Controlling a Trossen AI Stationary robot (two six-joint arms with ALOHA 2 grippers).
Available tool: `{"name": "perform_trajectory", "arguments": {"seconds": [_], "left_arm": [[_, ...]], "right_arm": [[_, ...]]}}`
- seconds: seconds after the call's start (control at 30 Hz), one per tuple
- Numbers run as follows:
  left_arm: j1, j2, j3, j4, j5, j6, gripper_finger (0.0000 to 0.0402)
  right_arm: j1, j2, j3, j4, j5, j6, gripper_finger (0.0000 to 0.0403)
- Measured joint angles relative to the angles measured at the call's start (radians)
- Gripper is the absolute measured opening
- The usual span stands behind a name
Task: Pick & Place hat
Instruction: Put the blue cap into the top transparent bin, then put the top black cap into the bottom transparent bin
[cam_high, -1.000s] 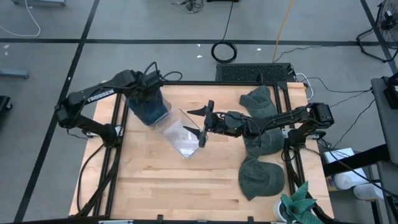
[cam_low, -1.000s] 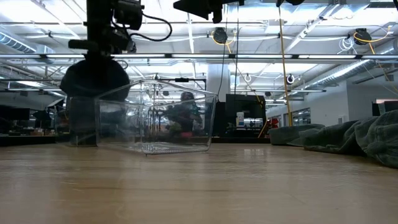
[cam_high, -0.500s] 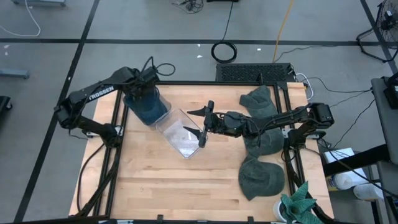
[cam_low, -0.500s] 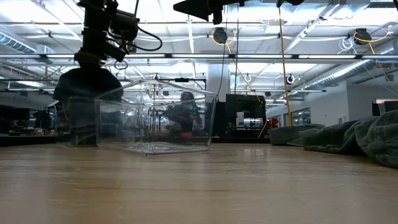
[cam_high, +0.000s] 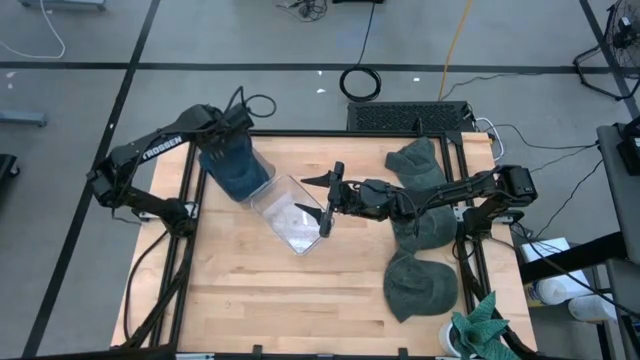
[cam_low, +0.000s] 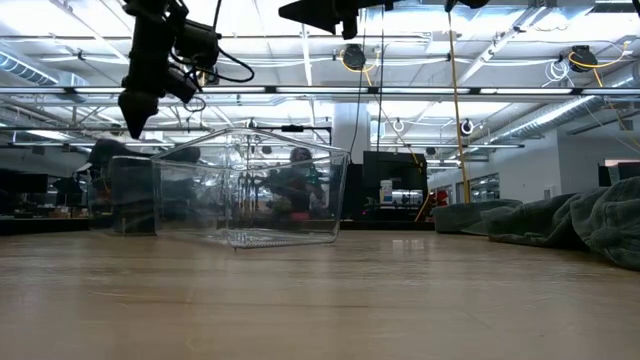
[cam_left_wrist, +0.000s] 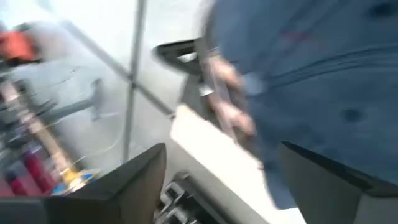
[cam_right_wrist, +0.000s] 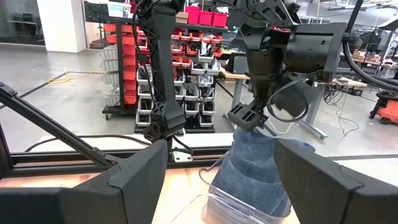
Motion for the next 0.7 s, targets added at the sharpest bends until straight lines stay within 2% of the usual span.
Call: {"name": "perform_trajectory", "arguments": {"seconds": [0.07,0.13,0.27,0.43,0.7], "left_arm": [[0.0,0.0,0.0,0.0,-0.063,-0.024,0.033],[0.0,0.0,0.0,-0.002,-0.076,-0.05,0.0342],[-0.014,0.0,0.0,-0.019,0.02,-0.071,0.0356],[-0.055,-0.014,0.0,-0.016,0.247,-0.046,0.0362],[-0.098,-0.189,0.0,0.146,0.764,0.09,0.0356]], "right_arm": [[0.0,0.0,0.0,-0.005,0.0,0.008,0.0281],[0.0,0.0,0.0,-0.015,0.0,0.023,0.0281],[0.005,-0.003,0.0,-0.054,0.0,0.025,0.0281],[0.046,-0.067,-0.001,-0.166,-0.005,0.017,0.0281],[0.191,-0.227,-0.001,-0.441,0.005,0.053,0.0281]]}}
